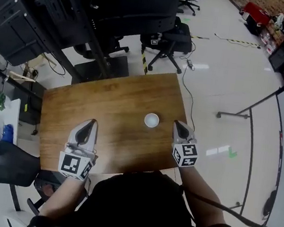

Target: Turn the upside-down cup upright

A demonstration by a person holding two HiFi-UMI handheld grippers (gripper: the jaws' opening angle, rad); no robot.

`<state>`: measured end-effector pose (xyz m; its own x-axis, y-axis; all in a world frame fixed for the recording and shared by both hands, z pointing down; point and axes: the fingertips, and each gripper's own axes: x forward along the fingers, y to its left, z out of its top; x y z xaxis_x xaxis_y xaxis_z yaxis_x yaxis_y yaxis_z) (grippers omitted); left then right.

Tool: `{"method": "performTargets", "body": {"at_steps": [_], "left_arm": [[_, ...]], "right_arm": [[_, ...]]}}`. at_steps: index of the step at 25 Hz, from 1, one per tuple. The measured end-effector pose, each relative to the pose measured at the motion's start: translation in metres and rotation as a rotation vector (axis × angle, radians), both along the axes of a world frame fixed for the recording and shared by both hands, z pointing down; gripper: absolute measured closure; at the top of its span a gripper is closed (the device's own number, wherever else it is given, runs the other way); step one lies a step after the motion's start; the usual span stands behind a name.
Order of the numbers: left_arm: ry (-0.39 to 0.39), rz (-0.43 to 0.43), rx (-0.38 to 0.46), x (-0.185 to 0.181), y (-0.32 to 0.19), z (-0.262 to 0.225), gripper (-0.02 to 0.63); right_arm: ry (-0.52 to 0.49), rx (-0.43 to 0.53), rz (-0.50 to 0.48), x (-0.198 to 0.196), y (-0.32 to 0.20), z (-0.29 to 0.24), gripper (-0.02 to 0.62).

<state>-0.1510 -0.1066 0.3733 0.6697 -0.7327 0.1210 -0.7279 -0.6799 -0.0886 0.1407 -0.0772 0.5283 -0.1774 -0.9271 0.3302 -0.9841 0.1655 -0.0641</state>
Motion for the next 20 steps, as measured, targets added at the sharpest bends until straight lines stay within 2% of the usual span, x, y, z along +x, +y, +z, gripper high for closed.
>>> {"method": "performTargets", "body": {"at_steps": [4,5,6,7,11,20], "left_arm": [[0.0,-0.095,-0.005,-0.015,0.006,-0.003,0.606],[-0.003,-0.114,-0.005,-0.017,0.007,-0.004,0.606],[-0.009,-0.131,-0.004,-0.019,0.008,-0.006,0.606],[-0.018,-0.145,-0.003,-0.021,0.01,-0.006,0.606],[-0.055,-0.198,0.007,-0.028,0.02,-0.008,0.606],[-0.052,-0.344,-0.005,-0.054,0.037,-0.016,0.606]], "right_arm": [[-0.04,-0.081,-0.106,-0.018,-0.014,0.034,0.591],[-0.059,-0.098,-0.139,-0.023,-0.018,0.041,0.572],[-0.074,-0.111,-0.165,-0.027,-0.021,0.047,0.474],[-0.079,-0.123,-0.184,-0.03,-0.024,0.053,0.44],[-0.06,-0.165,-0.228,-0.04,-0.035,0.071,0.445],[-0.054,-0.257,-0.287,-0.05,-0.058,0.099,0.458]]}}
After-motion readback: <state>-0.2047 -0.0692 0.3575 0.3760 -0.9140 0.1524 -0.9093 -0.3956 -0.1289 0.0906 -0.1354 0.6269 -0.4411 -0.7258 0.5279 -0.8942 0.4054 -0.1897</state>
